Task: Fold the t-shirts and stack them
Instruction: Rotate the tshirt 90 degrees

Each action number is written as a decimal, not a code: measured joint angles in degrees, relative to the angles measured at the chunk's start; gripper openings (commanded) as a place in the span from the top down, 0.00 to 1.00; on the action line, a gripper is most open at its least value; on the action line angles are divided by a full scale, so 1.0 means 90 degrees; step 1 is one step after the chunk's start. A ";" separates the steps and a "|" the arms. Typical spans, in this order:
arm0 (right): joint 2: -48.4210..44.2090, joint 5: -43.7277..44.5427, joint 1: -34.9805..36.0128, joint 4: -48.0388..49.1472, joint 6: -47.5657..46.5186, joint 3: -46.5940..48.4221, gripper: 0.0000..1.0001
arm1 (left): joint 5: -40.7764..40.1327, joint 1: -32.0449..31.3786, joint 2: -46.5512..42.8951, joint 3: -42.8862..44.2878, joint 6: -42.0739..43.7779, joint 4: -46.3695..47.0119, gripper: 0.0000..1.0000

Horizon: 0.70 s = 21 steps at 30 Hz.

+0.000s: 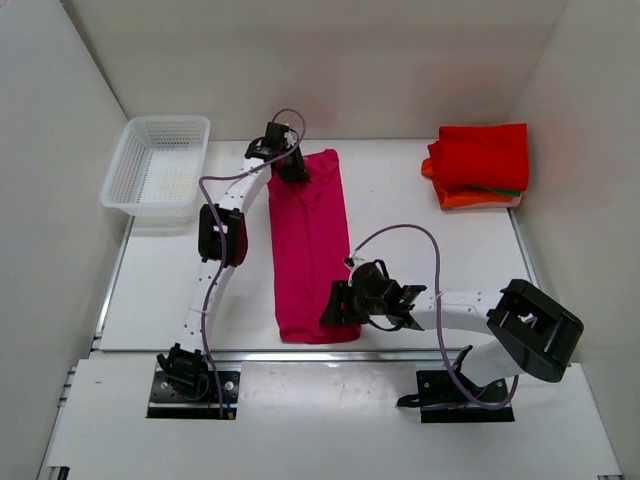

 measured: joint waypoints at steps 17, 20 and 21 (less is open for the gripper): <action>-0.1382 0.0170 -0.1263 -0.1336 -0.2006 0.1406 0.28 | 0.0580 -0.0223 -0.8466 -0.7985 -0.0792 0.1569 0.48; -0.2453 0.0707 -0.0763 -0.1542 -0.1372 0.0437 0.29 | 0.0381 -0.0911 -1.1089 -1.0608 -0.0998 0.2040 0.46; -0.2710 0.0801 -0.0619 -0.1661 -0.1175 0.0138 0.28 | 0.0289 -0.1200 -1.1676 -1.1353 -0.1100 0.2108 0.45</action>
